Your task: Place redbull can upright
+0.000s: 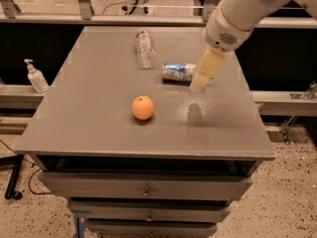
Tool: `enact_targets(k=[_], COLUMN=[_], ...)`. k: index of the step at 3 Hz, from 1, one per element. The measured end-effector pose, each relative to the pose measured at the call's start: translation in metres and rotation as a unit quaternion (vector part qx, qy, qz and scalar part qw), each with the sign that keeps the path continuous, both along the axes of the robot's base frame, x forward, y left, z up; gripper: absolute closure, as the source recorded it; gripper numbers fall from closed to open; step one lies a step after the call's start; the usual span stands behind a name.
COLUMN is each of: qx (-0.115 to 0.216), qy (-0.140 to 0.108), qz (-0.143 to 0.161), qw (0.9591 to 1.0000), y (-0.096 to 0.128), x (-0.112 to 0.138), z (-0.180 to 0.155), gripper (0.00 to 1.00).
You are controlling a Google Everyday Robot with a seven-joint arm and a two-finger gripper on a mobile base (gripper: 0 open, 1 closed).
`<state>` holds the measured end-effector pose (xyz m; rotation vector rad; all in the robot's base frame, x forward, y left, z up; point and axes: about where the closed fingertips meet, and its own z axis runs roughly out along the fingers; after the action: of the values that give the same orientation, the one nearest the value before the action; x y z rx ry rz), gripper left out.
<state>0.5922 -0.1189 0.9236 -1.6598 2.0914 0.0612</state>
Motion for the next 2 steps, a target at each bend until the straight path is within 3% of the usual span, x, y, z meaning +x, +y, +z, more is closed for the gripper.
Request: enact_targets(k=[2], qx=[-0.022], qy=[-0.011], qz=[-0.009], qw=[0.9997], y=[0.037], x=[0.051], z=[-0.033], gripper=[0.0])
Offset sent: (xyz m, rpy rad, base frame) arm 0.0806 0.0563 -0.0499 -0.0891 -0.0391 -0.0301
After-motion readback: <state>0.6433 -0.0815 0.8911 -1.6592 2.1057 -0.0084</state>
